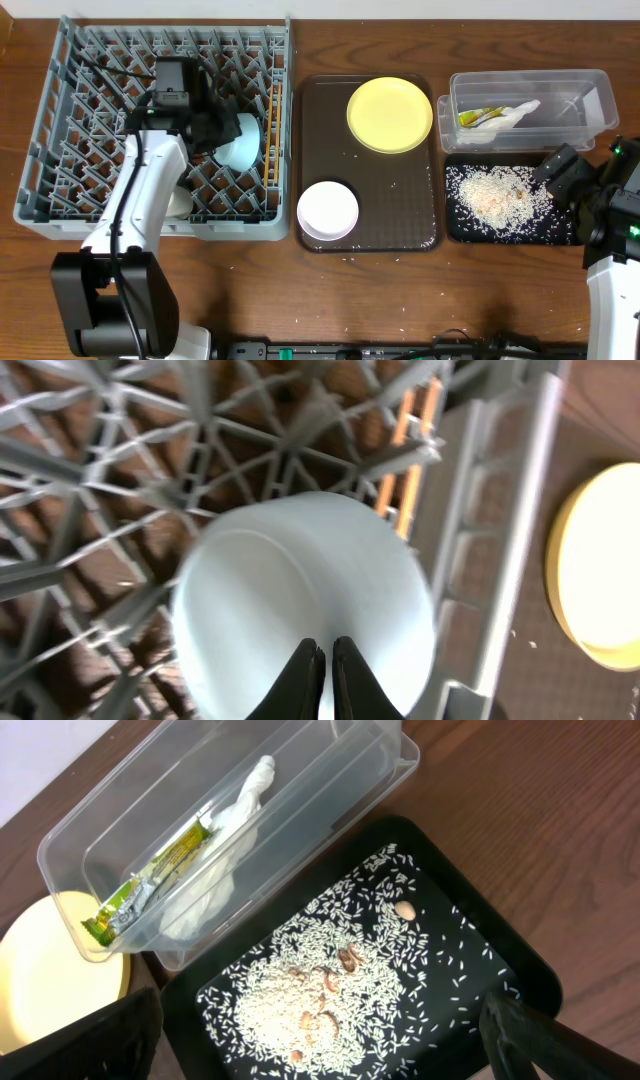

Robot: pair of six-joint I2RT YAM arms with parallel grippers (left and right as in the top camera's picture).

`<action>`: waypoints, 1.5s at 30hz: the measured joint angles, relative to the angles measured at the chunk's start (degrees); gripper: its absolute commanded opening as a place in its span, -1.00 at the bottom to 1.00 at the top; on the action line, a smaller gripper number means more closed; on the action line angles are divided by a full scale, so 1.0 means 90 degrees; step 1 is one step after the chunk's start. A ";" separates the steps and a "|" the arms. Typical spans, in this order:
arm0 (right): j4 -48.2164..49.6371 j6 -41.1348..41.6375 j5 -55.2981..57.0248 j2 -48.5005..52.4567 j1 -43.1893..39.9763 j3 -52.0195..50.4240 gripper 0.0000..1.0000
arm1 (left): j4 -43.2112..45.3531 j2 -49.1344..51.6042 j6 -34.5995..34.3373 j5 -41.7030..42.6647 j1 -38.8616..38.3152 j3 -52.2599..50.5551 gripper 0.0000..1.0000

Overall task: Sort waste into correct bins and load items into the dishwasher
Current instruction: 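Open the left gripper to release the blue bowl and withdraw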

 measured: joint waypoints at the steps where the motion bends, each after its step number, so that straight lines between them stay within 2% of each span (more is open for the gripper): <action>1: 0.0000 0.0000 0.0000 0.0000 0.0000 0.0000 0.99 | 0.0015 0.0000 0.0066 0.0056 -0.0053 0.0000 -0.85; 7: 0.0000 0.0000 0.0000 -0.0002 0.0000 0.0000 0.99 | -0.0032 0.0002 0.0464 0.0185 -0.0389 0.0000 -0.85; 17: 0.0000 -0.0002 0.0000 0.0000 0.0000 0.0000 0.99 | -0.0260 -0.0090 0.0498 0.0136 -0.0379 0.0000 -0.85; 23: 0.0000 0.0000 0.0000 -0.0002 0.0000 0.0000 0.98 | -0.0750 -0.0617 0.0313 -0.0959 -0.0379 0.0000 -0.85; 28: 0.0000 0.0000 0.0000 0.0000 0.0000 0.0000 0.99 | -0.0627 -0.0257 0.0160 -0.1501 -0.0379 -0.0058 -0.84; 37: 0.0000 0.0000 0.0000 0.0000 0.0000 0.0000 0.99 | 0.0299 0.0092 0.0134 -0.0668 -0.0413 -0.0117 -0.85; 45: 0.0000 0.0000 0.0000 -0.0002 0.0000 0.0000 0.98 | 0.0571 0.0318 0.0369 -0.0464 -0.0648 -0.0121 -0.85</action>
